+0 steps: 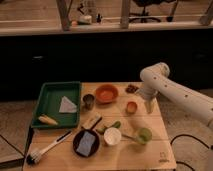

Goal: Place apple in table surface

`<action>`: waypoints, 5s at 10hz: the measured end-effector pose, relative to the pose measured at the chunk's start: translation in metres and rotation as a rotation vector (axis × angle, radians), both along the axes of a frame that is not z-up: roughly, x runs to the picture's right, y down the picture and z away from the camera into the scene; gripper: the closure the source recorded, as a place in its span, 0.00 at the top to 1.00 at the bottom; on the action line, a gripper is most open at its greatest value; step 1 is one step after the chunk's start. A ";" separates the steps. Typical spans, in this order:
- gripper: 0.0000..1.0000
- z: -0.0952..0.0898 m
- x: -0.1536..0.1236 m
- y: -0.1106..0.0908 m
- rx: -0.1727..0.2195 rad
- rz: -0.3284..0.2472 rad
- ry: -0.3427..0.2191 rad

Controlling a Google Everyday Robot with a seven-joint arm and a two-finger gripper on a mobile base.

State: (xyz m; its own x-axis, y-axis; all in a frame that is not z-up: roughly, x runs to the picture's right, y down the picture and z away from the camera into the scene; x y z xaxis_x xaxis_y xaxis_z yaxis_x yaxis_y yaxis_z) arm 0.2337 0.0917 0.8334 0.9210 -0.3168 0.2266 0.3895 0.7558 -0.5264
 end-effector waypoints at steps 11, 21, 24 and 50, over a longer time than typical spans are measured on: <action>0.80 0.028 -0.010 0.022 -0.035 -0.070 -0.085; 0.80 0.036 -0.007 0.032 -0.047 -0.106 -0.119; 0.80 0.038 -0.005 0.035 -0.050 -0.113 -0.127; 0.80 0.030 -0.017 0.035 -0.016 -0.170 -0.216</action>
State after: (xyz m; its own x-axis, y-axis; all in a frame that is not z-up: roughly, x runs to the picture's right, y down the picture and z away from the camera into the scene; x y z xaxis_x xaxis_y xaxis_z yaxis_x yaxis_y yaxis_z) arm 0.2172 0.1264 0.8637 0.7848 -0.4572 0.4185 0.6145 0.6624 -0.4286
